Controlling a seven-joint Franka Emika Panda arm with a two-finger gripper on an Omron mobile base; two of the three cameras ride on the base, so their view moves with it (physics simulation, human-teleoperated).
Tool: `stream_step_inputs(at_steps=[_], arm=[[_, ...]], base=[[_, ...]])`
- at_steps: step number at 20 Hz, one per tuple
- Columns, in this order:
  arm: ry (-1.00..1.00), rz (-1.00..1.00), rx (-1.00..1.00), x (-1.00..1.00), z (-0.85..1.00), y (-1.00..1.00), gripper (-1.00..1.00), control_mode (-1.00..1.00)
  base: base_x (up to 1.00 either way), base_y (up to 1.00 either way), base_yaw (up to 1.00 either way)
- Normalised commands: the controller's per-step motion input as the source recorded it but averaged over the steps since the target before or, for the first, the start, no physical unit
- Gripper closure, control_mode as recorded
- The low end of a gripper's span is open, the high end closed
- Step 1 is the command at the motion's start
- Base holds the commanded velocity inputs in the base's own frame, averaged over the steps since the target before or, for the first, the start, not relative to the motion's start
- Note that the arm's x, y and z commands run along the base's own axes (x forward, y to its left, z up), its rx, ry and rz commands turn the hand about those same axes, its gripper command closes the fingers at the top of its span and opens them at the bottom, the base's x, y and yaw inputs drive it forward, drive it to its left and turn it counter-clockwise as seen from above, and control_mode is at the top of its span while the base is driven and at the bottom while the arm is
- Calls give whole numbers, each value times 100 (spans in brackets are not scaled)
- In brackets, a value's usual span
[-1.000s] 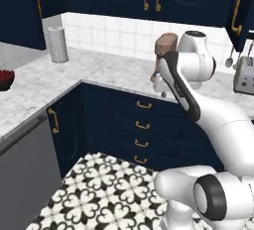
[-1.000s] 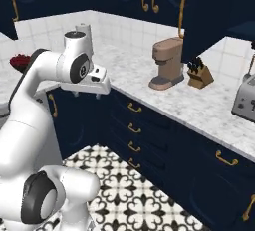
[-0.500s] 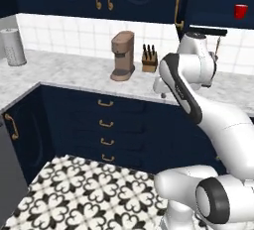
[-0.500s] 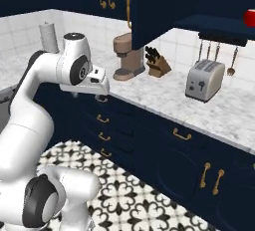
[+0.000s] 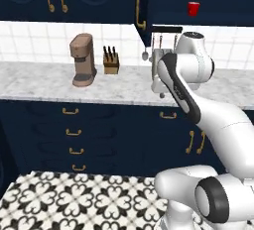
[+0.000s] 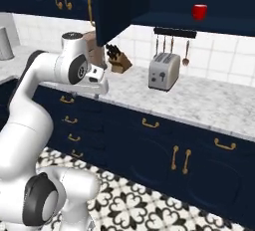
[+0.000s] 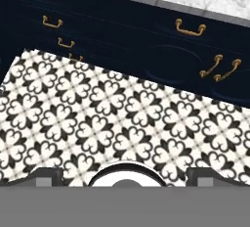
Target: Gather all objects into one cabinet and sort the glasses and bowls to opposite sides.
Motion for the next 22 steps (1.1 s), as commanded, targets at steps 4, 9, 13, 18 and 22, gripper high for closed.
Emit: stream_step_inputs(at_steps=[4,9,13,18,22], arm=[[0,0,0,0,0,0,-100,100],[0,0,0,0,0,0,-100,100],[0,0,0,0,0,0,-100,100],[0,0,0,0,0,0,-100,100],[0,0,0,0,0,0,-100,100]], base=[[-2,-64,-27],[-5,-70,-26],[25,-17,-27],[84,0,-21],[91,-1,-14]])
